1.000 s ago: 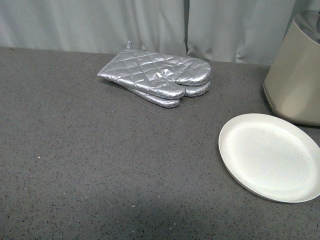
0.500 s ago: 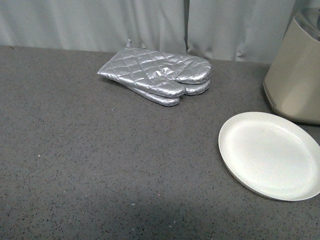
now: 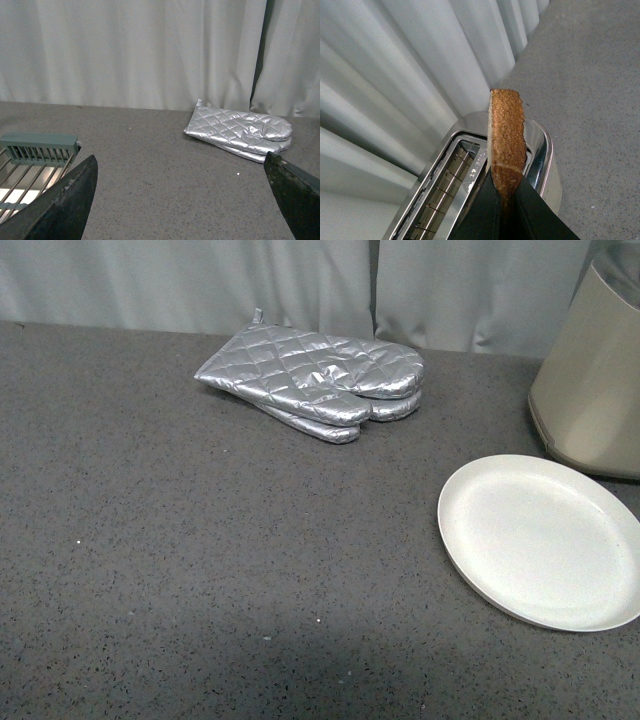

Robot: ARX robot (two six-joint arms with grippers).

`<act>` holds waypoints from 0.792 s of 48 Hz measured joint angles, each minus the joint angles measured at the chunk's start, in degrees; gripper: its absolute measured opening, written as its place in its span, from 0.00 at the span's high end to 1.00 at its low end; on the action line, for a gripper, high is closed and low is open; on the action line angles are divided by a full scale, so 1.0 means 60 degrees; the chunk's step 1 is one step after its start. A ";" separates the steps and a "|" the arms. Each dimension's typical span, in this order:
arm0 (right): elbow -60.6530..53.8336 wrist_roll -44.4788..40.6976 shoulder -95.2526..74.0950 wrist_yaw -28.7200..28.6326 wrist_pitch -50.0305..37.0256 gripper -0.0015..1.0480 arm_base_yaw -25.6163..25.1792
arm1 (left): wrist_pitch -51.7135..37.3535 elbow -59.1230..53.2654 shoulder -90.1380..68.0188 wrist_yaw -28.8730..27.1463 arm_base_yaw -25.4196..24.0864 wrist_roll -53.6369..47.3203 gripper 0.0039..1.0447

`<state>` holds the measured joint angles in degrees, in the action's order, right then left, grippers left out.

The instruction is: Put bread into toaster

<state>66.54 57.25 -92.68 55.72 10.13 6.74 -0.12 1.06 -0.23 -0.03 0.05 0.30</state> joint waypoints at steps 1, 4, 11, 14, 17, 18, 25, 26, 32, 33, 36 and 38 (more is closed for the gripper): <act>0.0080 0.0076 -0.0018 0.0033 0.0124 0.98 0.0011 | 0.0000 0.0000 0.0000 0.0004 0.0000 0.0000 0.06; 0.0390 0.0433 -0.0138 0.0044 0.0769 0.98 0.0022 | 0.0000 0.0000 0.0000 0.0004 0.0000 0.0000 0.06; 0.0823 0.1115 -0.0714 0.0029 0.1661 0.98 0.0029 | 0.0000 0.0000 0.0000 0.0000 0.0000 0.0000 0.06; 0.1045 0.1373 -0.0929 0.0022 0.1956 0.98 0.0029 | 0.0000 0.0000 0.0000 0.0004 0.0000 0.0000 0.06; 0.1239 0.1508 -0.1064 0.0025 0.2138 0.98 0.0029 | 0.0000 0.0000 0.0000 0.0004 0.0000 0.0000 0.06; 0.1300 0.1537 -0.1104 0.0033 0.2153 0.98 0.0029 | 0.0000 0.0000 0.0000 0.0004 0.0000 0.0000 0.06; 0.1774 0.1472 -0.1279 -0.0036 0.2186 0.97 0.0025 | 0.0000 0.0000 0.0000 0.0004 0.0000 0.0000 0.06; 0.1796 0.1402 -0.1282 -0.0029 0.2142 0.91 0.0025 | 0.0000 0.0000 0.0004 0.0000 0.0000 0.0000 0.06; 0.1796 0.1016 -0.1282 -0.0098 0.1887 0.66 0.0025 | 0.0000 0.0000 0.0000 0.0000 0.0000 0.0000 0.06; 0.1796 0.0991 -0.1282 -0.0128 0.1887 0.63 0.0025 | 0.0000 0.0000 0.0000 0.0004 0.0000 0.0000 0.06; 0.1796 0.0973 -0.1282 -0.0208 0.1916 0.49 0.0007 | 0.0000 0.0000 0.0000 0.0004 0.0000 0.0000 0.06; 0.1814 0.0980 -0.1282 -0.0244 0.2025 0.44 0.0004 | 0.0000 0.0000 0.0000 0.0004 0.0000 0.0000 0.06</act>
<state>77.43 63.13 -100.38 54.26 22.28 6.76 -0.12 1.06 -0.23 -0.01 0.05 0.30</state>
